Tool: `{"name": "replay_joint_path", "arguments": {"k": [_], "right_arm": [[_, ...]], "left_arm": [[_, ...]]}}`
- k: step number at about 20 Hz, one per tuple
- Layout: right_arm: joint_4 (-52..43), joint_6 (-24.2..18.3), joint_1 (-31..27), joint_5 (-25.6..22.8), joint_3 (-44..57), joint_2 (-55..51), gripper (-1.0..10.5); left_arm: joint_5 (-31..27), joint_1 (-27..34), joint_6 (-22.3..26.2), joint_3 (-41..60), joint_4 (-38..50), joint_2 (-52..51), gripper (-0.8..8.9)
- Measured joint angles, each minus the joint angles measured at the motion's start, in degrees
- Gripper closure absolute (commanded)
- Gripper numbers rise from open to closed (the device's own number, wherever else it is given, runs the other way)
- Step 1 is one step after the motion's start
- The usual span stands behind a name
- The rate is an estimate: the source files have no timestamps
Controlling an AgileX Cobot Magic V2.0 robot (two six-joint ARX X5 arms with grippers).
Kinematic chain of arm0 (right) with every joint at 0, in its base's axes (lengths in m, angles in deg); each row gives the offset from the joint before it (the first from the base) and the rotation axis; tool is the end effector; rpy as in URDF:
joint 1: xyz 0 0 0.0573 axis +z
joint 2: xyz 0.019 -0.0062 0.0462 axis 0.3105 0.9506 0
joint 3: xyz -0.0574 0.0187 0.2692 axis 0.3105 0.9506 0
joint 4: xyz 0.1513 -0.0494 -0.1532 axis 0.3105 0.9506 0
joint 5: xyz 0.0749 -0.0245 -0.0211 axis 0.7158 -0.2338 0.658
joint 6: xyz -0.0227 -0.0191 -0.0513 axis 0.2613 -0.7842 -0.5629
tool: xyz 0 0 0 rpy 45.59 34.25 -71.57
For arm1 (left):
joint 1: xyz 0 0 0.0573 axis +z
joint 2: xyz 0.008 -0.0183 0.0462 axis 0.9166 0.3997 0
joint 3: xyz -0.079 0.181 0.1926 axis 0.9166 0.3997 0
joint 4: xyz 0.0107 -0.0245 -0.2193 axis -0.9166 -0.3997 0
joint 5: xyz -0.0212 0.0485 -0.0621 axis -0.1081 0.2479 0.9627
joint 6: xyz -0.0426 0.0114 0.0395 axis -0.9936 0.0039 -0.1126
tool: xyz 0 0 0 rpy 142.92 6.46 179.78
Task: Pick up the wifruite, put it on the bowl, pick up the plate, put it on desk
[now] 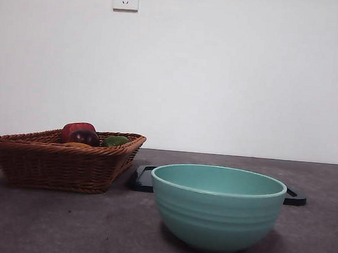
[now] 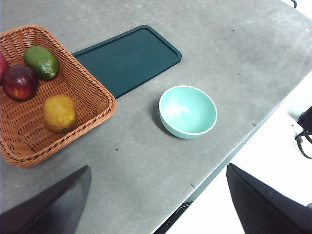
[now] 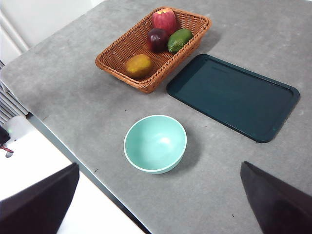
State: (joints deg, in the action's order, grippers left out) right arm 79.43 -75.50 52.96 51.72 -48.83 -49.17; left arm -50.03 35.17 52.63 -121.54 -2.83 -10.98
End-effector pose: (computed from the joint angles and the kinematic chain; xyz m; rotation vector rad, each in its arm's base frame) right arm -0.0061 0.0037 0.3597 0.0023 0.5770 0.7302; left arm 0.0108 -0.0185 0.3636 0.1054 0.6066 -0.7952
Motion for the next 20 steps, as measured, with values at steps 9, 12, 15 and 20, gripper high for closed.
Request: {"name": "replay_joint_path", "arguments": {"k": [9,12,15,20], "right_arm": [[0.0,0.17,0.02,0.22,0.0,0.0,9.3],[0.0,0.17,0.02,0.22,0.0,0.0,9.3],[0.0,0.17,0.02,0.22,0.0,0.0,9.3],[-0.02,0.17,0.02,0.22,0.0,0.0,9.3]], "left_arm": [[-0.02,0.0,0.42,0.0,0.0,0.0,7.96],[-0.02,0.0,0.42,0.0,0.0,0.0,7.96],[-0.02,0.0,0.42,0.0,0.0,0.0,7.96],[0.02,0.46,0.42,0.0,-0.02,-0.11,7.96]]}}
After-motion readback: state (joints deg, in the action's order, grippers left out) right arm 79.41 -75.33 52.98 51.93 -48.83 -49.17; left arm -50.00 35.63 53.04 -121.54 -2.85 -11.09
